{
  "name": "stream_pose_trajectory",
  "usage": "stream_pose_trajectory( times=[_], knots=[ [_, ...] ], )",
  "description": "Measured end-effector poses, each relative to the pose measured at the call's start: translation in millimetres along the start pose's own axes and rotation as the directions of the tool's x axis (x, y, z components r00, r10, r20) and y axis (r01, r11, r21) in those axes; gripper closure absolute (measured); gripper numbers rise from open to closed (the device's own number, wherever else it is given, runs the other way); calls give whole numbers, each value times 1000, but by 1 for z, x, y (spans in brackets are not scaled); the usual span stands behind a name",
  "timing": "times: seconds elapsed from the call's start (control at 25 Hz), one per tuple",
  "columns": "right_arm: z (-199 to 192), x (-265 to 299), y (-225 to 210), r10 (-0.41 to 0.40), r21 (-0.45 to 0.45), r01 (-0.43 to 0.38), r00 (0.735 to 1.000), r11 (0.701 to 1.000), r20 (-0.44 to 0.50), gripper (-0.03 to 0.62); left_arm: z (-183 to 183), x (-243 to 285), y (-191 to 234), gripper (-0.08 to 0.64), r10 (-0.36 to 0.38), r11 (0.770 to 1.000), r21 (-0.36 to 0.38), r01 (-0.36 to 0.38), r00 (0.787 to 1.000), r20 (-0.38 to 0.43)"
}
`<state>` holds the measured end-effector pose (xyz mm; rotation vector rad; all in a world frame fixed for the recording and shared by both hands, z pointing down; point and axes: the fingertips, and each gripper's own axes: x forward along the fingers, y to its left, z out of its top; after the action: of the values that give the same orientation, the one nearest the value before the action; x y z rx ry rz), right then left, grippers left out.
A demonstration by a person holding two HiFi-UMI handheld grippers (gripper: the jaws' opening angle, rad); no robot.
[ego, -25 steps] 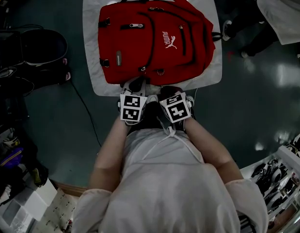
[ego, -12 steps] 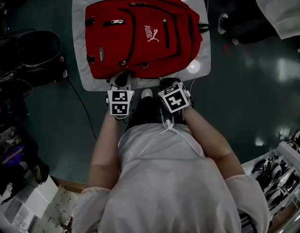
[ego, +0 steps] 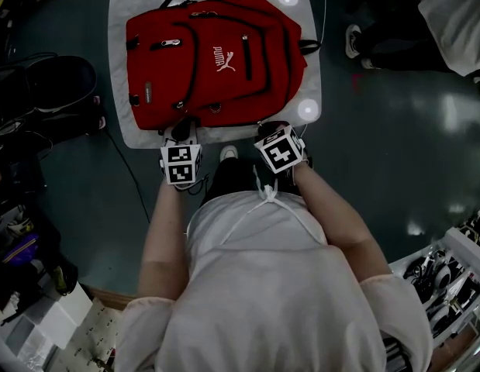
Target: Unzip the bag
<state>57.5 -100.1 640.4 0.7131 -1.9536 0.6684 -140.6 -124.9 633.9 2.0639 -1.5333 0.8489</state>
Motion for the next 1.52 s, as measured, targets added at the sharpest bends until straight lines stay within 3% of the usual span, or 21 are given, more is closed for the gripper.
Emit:
stream_pose_trajectory(
  times=[0.56, 0.88, 1.44, 1.52],
  knots=[
    [-14, -15, -46, -12, -34, 11, 1000, 999, -29, 563, 3, 0, 1, 536, 66, 997, -47, -67, 998, -20],
    [-15, -21, -85, -89, -72, 86, 995, 994, -37, 563, 2, 0, 1, 537, 99, 992, -78, -101, 995, -25],
    [-8, -21, -93, -98, -18, 98, 995, 995, -35, 560, -3, 3, 2, 537, 127, 990, -65, -128, 992, -22],
    [-10, -22, -95, -115, 5, 115, 993, 993, -24, 512, -2, 0, 1, 535, 135, 987, -80, -137, 990, -31]
  ],
)
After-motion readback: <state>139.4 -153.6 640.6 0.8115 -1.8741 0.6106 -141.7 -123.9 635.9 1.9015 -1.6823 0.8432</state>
